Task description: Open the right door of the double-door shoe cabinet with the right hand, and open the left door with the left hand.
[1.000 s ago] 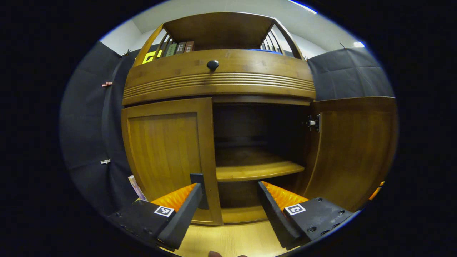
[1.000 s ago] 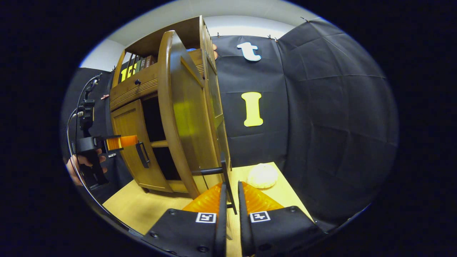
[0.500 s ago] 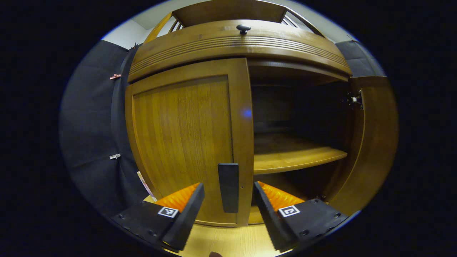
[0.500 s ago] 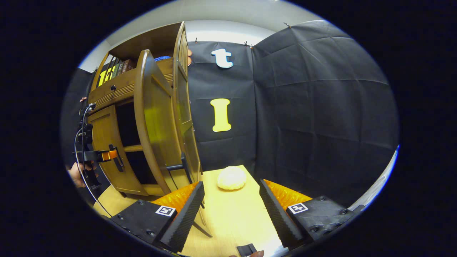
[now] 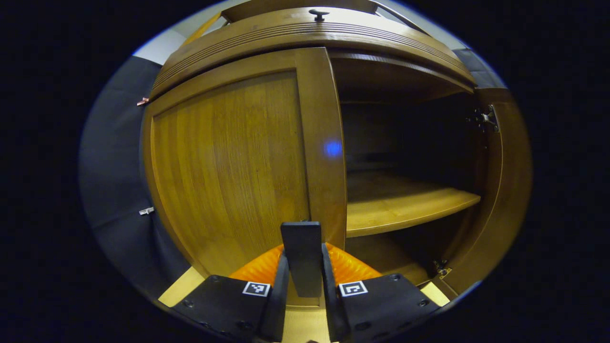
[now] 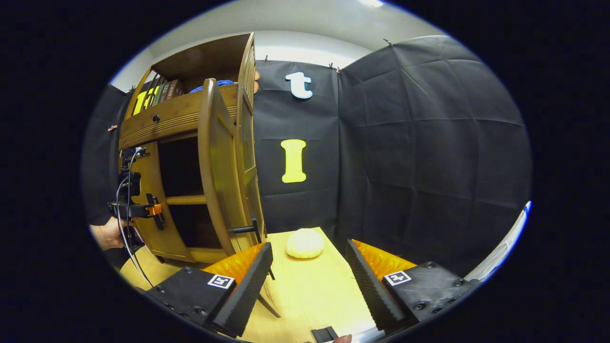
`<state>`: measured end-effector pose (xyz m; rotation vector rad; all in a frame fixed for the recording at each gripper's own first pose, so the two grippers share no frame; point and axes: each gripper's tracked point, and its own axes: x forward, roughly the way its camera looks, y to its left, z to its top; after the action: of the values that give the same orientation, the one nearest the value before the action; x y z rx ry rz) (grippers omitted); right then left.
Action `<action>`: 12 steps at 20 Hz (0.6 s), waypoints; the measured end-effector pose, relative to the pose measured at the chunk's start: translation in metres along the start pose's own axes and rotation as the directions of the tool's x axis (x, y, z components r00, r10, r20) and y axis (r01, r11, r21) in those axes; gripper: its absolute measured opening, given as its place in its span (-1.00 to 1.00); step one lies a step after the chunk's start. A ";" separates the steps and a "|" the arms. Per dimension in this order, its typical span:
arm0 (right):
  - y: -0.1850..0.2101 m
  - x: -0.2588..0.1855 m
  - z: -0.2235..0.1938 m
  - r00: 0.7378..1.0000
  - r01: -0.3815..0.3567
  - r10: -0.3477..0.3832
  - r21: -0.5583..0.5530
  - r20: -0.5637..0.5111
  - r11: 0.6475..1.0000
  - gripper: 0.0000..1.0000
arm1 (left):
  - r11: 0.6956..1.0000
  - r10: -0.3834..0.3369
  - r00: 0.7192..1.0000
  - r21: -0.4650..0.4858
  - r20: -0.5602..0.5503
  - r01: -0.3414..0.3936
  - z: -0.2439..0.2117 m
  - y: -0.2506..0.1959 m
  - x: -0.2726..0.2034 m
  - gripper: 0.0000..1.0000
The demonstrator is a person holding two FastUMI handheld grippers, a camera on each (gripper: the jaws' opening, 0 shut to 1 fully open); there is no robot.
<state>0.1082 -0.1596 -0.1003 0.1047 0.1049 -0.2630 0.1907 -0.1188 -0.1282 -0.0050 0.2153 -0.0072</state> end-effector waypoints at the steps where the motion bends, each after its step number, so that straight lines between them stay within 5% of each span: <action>1: 0.001 -0.001 0.002 1.000 0.003 -0.003 -0.001 0.006 1.000 1.00 | 1.000 -0.018 1.000 -0.010 -0.008 0.018 -0.003 -0.001 -0.001 -0.28; 12: 0.063 -0.015 0.018 0.995 -0.067 0.070 -0.050 0.077 0.996 0.96 | 0.998 -0.064 0.998 -0.024 -0.002 0.064 -0.019 0.021 -0.068 -0.35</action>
<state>0.1119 -0.0969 -0.0755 0.0502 0.0294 -0.1956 0.1201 -0.0976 -0.1325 -0.0359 0.2180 -0.0683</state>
